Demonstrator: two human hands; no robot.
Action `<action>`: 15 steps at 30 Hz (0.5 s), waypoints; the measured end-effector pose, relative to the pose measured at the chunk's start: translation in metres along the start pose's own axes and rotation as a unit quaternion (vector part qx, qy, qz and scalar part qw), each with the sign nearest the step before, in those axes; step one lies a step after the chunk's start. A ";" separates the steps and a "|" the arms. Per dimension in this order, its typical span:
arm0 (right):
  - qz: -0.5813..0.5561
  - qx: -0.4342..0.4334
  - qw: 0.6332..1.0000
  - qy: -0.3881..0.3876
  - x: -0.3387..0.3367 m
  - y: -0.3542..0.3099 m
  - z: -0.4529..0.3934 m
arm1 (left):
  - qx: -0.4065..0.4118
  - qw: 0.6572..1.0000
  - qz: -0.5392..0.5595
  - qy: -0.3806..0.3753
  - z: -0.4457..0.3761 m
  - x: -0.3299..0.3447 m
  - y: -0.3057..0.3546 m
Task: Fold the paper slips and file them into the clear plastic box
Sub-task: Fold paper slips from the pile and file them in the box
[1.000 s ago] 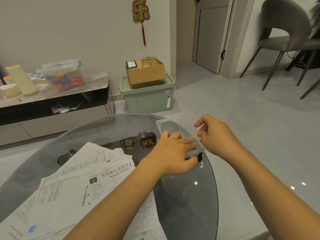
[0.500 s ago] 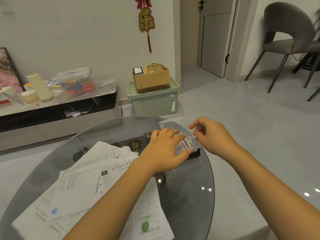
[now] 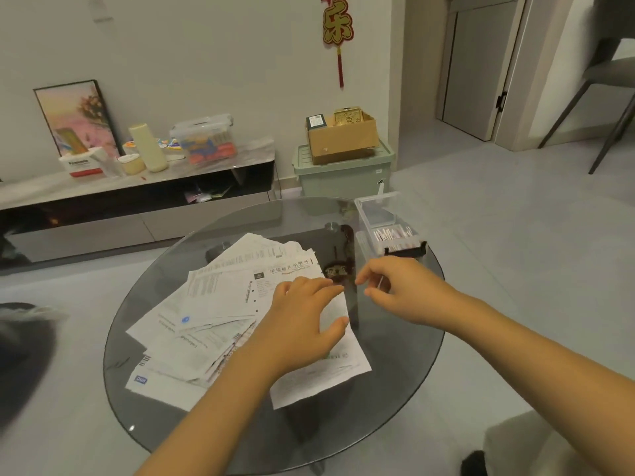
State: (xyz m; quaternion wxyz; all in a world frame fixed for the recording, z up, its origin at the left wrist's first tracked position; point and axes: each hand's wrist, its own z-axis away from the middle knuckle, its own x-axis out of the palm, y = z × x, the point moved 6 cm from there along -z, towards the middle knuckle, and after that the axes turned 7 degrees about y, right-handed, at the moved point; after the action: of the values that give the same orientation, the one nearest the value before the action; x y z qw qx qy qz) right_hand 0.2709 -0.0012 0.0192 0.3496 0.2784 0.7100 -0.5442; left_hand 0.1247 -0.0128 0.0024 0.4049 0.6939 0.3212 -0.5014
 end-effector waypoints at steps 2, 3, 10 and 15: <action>0.023 -0.012 0.999 -0.027 0.012 -0.001 0.007 | -0.021 0.999 0.012 -0.024 0.015 0.010 -0.009; 0.033 -0.017 0.999 -0.038 0.015 -0.002 0.010 | -0.024 0.999 0.013 -0.042 0.020 0.013 -0.013; 0.108 -0.064 0.986 -0.111 0.043 -0.005 0.020 | -0.031 0.991 0.004 -0.129 0.041 0.030 -0.035; 0.131 -0.111 0.976 -0.136 0.059 -0.008 0.024 | -0.024 0.993 0.019 -0.113 0.038 0.030 -0.038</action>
State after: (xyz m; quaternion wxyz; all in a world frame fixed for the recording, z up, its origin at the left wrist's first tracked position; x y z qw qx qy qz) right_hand 0.2337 -0.0255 -0.0275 0.5402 0.2518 0.6692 -0.4437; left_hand 0.0843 -0.0278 -0.0418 0.4644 0.6289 0.2726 -0.5608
